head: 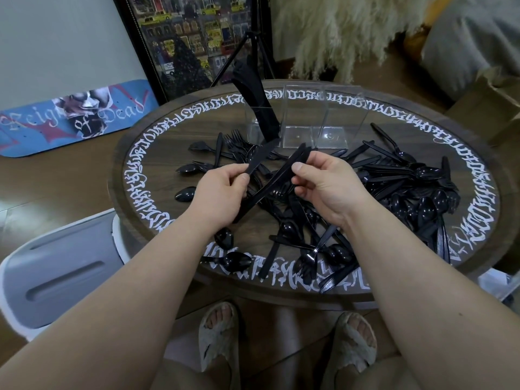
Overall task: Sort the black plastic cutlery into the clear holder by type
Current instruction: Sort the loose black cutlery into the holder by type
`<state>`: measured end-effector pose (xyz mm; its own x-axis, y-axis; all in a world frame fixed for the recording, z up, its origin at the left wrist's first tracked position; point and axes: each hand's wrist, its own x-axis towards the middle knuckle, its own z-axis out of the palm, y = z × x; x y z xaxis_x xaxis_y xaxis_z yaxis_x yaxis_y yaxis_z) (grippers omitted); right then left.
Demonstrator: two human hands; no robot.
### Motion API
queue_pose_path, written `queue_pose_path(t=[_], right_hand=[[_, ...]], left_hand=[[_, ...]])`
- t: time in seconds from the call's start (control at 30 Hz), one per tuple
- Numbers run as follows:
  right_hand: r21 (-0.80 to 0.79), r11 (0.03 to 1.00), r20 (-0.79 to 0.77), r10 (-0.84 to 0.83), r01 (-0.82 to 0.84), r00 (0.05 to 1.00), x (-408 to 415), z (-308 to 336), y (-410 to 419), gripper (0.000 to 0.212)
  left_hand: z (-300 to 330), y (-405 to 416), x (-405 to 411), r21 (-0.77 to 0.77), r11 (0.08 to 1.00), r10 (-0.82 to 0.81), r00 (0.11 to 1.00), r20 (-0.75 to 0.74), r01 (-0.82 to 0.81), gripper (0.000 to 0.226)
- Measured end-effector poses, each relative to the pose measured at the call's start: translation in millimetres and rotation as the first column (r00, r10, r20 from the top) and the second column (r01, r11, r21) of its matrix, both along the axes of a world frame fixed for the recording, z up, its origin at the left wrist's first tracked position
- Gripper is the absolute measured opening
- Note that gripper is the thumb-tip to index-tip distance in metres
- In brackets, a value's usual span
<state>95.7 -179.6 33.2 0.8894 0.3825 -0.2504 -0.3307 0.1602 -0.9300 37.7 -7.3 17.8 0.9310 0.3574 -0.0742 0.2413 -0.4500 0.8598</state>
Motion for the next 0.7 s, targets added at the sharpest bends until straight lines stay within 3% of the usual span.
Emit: queue_pose_path(t=[0.23,0.43,0.7], right_hand=[[0.077,0.997,-0.042,0.011,-0.008,0.999,-1.7,2.6,2.6,0.016],[0.109,0.993,-0.047,-0.029,0.034,0.998,-1.7,0.9,3.4,0.017],[0.092,0.987,-0.021,-0.134,0.135,0.991,-3.1,3.8,7.0,0.025]], left_hand=[[9.7,-11.6,-2.1,0.097,0.978,-0.179,0.983,-0.042,0.183,0.030],[10.9,-13.1,-5.7,0.012,0.959,-0.282,0.957,-0.073,0.284,0.032],[10.7,-11.9,-5.5,0.219,0.914,-0.339,0.939,-0.055,0.342,0.025]])
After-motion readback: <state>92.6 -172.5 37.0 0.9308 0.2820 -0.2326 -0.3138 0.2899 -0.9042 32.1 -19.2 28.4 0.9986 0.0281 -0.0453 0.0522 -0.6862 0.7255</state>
